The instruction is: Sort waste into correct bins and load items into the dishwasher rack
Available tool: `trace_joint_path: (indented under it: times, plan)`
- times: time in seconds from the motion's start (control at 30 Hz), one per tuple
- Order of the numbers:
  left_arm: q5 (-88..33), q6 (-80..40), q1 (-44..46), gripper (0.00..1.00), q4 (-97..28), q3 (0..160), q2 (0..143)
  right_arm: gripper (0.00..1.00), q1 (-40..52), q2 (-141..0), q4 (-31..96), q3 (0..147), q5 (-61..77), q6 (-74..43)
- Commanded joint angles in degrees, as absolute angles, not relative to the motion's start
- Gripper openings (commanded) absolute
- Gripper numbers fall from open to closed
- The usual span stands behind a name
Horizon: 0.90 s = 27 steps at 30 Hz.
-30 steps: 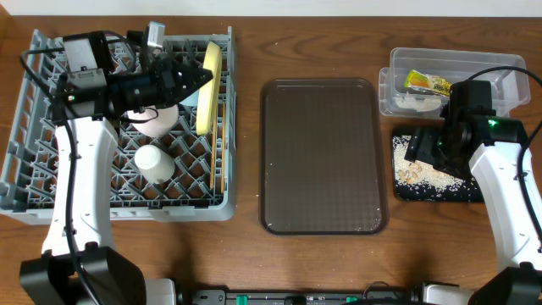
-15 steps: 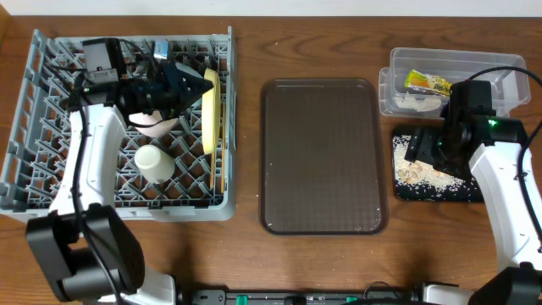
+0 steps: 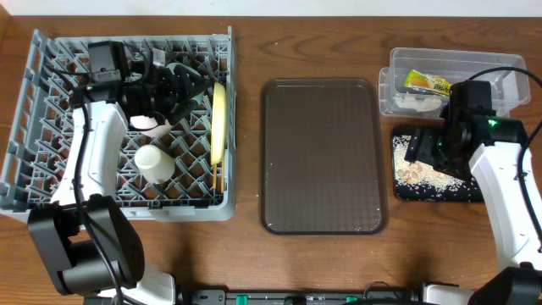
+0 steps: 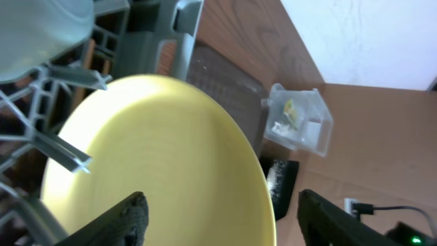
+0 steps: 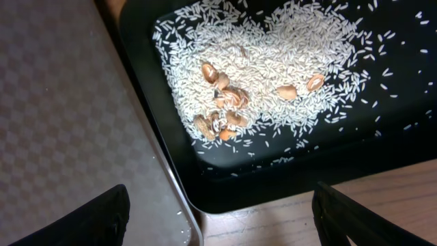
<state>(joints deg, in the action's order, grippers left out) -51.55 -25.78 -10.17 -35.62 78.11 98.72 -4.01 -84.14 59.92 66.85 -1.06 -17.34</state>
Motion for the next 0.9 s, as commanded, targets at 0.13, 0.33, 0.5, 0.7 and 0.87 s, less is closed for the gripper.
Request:
trace_joint_path:
  times: [0.13, 0.33, 0.5, 0.7, 0.87]
  plan:
    - [-37.32, -19.49, -11.18, 0.84, -36.23, 77.91, 88.88, 0.88, -4.47, -83.46, 56.88, 67.68, -0.99, -16.67]
    - [-19.88, -15.03, -11.18, 0.88, -40.10, 77.91, 80.95, 0.90, -3.92, -83.48, 44.97, 67.68, 7.68, -12.10]
    - [-7.97, -14.31, -11.18, 0.89, -45.89, 77.89, 80.51, 0.90, -0.93, -83.59, 34.30, 67.68, 10.92, -1.72]
    - [-5.02, -12.47, -11.18, 0.92, -56.86, 77.89, 81.21, 0.99, 0.03, -83.79, 39.62, 67.68, 10.09, 0.47]
    - [-4.25, -9.82, -10.98, 0.92, -63.07, 77.43, 80.55, 0.99, -1.34, -83.55, 49.21, 67.68, 5.87, -6.02]
